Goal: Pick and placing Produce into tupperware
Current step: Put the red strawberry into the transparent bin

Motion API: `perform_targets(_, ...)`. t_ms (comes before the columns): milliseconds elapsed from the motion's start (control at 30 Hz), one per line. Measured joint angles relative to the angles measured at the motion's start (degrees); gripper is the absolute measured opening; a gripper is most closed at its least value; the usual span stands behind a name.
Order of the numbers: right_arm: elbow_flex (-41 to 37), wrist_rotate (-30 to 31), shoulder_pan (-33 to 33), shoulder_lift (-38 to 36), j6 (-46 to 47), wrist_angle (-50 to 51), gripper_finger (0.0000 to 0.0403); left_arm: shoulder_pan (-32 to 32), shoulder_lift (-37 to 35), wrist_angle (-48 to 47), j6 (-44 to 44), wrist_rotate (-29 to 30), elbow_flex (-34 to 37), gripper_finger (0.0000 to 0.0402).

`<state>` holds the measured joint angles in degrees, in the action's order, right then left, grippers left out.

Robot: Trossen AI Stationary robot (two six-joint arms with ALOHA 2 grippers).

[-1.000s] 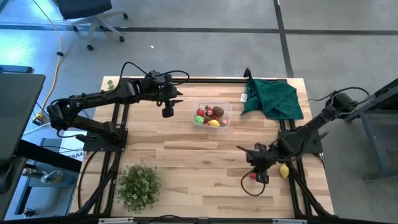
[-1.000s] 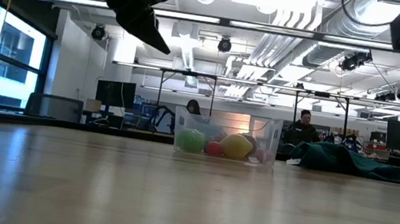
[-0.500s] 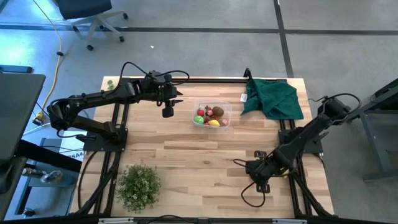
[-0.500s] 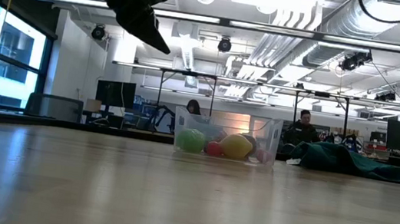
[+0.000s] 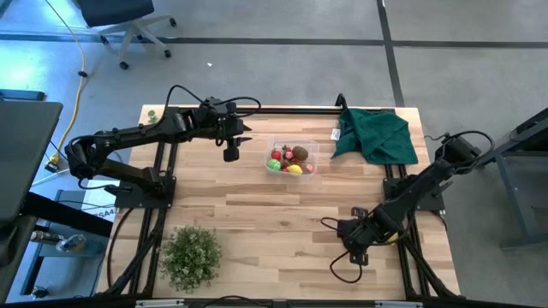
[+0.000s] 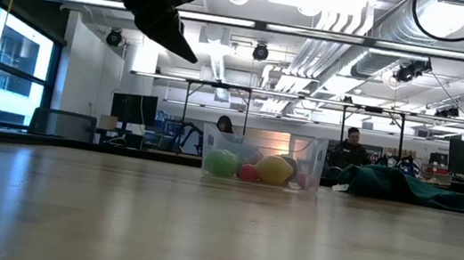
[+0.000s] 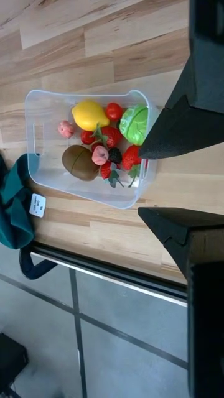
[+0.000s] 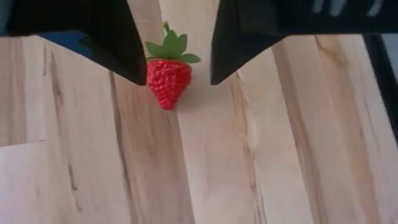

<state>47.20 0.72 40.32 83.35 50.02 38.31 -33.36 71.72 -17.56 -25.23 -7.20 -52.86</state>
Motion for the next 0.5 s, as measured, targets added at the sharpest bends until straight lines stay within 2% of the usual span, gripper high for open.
perform_targets(267,0.0,2.7,0.0,0.0,1.6,1.7,0.0245,0.0,0.0,0.0,0.0,0.0,0.0,0.0124)
perform_targets(500,-1.3,2.2,0.0,0.4,1.6,0.3,0.0255,0.0,0.0,0.0,0.0,0.0,0.0,0.0124)
